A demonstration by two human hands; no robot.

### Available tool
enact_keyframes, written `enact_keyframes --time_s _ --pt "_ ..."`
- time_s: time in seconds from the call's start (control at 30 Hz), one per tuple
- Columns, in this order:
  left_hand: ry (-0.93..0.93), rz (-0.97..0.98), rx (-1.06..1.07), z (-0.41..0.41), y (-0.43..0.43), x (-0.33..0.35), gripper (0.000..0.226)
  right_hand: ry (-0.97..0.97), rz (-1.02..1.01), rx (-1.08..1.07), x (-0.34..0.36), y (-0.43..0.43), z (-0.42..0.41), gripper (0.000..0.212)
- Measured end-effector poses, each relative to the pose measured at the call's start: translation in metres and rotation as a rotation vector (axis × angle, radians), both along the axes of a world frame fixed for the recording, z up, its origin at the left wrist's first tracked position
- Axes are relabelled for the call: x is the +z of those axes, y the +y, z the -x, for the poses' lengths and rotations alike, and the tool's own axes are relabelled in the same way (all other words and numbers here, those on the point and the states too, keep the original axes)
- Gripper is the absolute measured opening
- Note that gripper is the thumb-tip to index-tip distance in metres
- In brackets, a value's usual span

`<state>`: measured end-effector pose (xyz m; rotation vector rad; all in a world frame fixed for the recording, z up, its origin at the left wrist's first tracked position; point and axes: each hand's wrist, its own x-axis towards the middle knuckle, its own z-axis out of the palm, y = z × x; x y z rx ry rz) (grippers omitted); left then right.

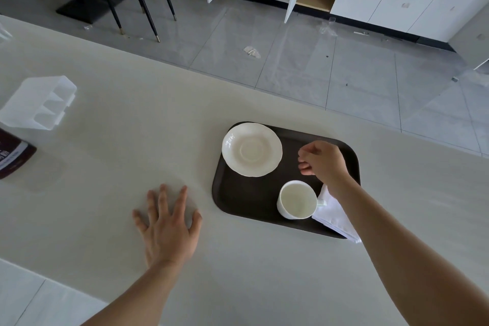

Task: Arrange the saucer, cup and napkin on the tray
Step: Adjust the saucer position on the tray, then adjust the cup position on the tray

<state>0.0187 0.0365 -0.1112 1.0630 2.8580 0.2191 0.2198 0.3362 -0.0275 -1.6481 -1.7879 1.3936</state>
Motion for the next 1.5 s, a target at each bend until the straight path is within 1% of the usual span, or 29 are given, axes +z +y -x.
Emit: enact_keyframes --time_s 0.1,0.2,0.3,0.37,0.43,0.5,0.63,0.7,0.83,0.9,1.07,1.33,1.5 --pt "0.009 -0.003 0.001 -0.001 -0.001 -0.002 0.068 0.058 -0.001 -0.038 0.004 -0.007 -0.028 0.016" --pt "0.017 -0.018 0.003 -0.001 0.0 -0.002 0.067 0.034 -0.001 -0.013 0.006 -0.016 -0.048 0.025" --pt "0.015 -0.022 0.006 -0.001 0.001 -0.002 0.067 -0.073 -0.055 0.111 0.011 -0.028 -0.064 0.043" --pt "0.014 -0.024 0.004 -0.001 0.001 -0.002 0.067 -0.214 -0.129 0.251 0.015 -0.037 -0.074 0.047" --pt "0.014 -0.026 0.002 -0.002 0.0 -0.002 0.067 -0.36 -0.175 0.389 0.018 -0.048 -0.081 0.042" --pt "0.015 -0.028 0.003 -0.001 0.0 -0.001 0.067 -0.447 -0.214 0.451 0.022 -0.057 -0.083 0.035" --pt "0.017 -0.033 -0.003 -0.001 0.001 -0.002 0.068 -0.454 -0.326 0.502 0.029 -0.066 -0.082 0.02" --pt "0.015 -0.037 -0.003 -0.001 0.001 -0.002 0.068 -0.441 -0.34 0.497 0.029 -0.069 -0.082 0.014" --pt "0.006 -0.046 0.004 -0.002 0.001 0.0 0.068 -0.432 -0.354 0.493 0.024 -0.072 -0.083 0.018" --pt "0.006 -0.045 0.003 -0.002 0.001 0.0 0.068 -0.403 -0.372 0.484 0.022 -0.075 -0.085 0.016" --pt "0.001 -0.045 0.002 -0.002 0.001 0.0 0.068 -0.348 -0.441 0.386 0.017 -0.081 -0.084 0.012" --pt "-0.005 -0.042 0.003 -0.001 0.0 -0.002 0.068 -0.356 -0.516 0.268 0.011 -0.073 -0.075 0.008" --pt "0.005 -0.039 -0.001 -0.001 0.0 -0.001 0.068 -0.338 -0.464 0.162 0.005 -0.064 -0.071 0.009"
